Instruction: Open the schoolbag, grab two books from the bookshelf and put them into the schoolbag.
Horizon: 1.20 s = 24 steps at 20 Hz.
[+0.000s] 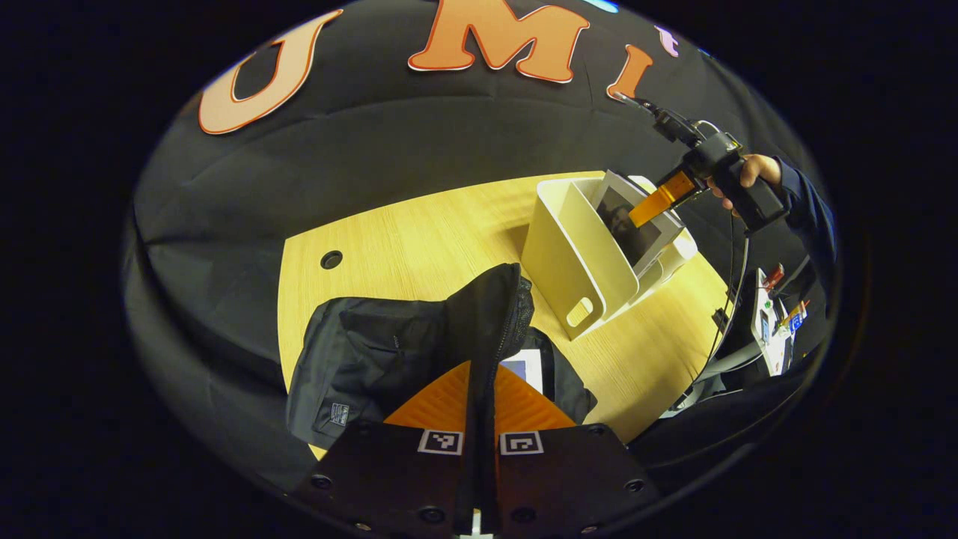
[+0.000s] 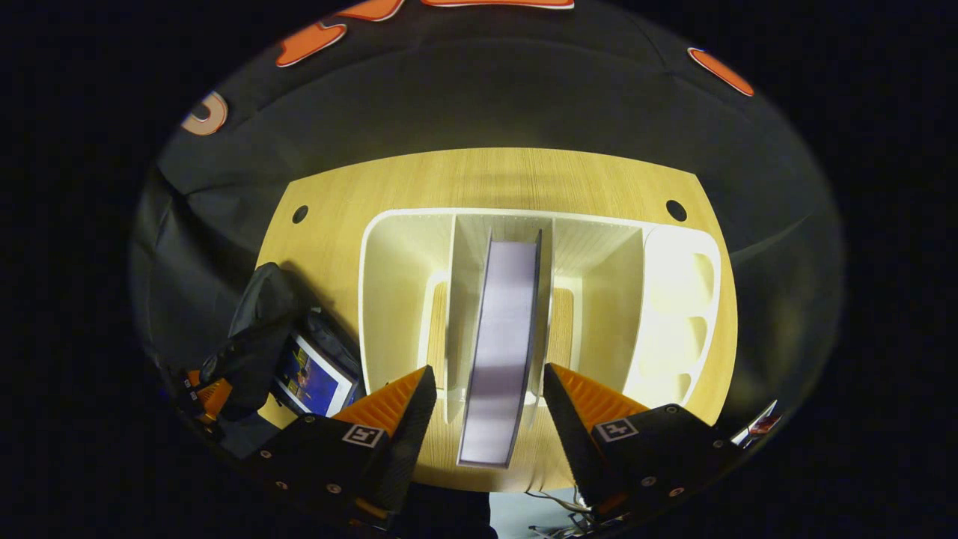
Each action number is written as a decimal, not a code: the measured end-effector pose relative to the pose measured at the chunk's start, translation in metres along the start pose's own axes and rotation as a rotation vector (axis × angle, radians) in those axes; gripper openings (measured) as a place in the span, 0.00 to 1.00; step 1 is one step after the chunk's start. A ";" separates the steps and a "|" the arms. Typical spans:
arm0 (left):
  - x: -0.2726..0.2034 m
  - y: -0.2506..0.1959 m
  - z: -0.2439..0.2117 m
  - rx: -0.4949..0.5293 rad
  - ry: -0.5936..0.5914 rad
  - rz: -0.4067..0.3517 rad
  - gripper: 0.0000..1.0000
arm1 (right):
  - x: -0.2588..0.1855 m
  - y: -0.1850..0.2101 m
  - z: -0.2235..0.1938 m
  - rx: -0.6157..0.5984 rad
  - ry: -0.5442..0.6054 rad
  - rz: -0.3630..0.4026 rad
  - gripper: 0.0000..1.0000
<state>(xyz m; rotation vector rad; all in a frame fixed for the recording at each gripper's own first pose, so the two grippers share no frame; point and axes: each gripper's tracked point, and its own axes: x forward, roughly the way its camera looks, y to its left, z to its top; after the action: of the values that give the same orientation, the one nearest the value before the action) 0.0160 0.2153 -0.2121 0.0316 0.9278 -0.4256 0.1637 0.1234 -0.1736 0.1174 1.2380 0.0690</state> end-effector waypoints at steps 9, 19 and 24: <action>0.005 -0.001 0.003 0.025 0.018 -0.024 0.04 | 0.006 -0.003 0.000 0.079 0.013 -0.073 0.38; 0.011 -0.005 0.004 0.095 0.021 -0.112 0.04 | -0.048 -0.004 -0.072 0.197 -0.029 -0.042 0.37; 0.013 -0.007 0.003 0.121 0.026 -0.140 0.04 | -0.068 -0.002 -0.111 0.284 -0.057 -0.005 0.36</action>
<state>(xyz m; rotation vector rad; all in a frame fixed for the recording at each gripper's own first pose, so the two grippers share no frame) 0.0224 0.2040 -0.2193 0.0828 0.9321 -0.6118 0.0366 0.1190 -0.1460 0.3605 1.1854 -0.1144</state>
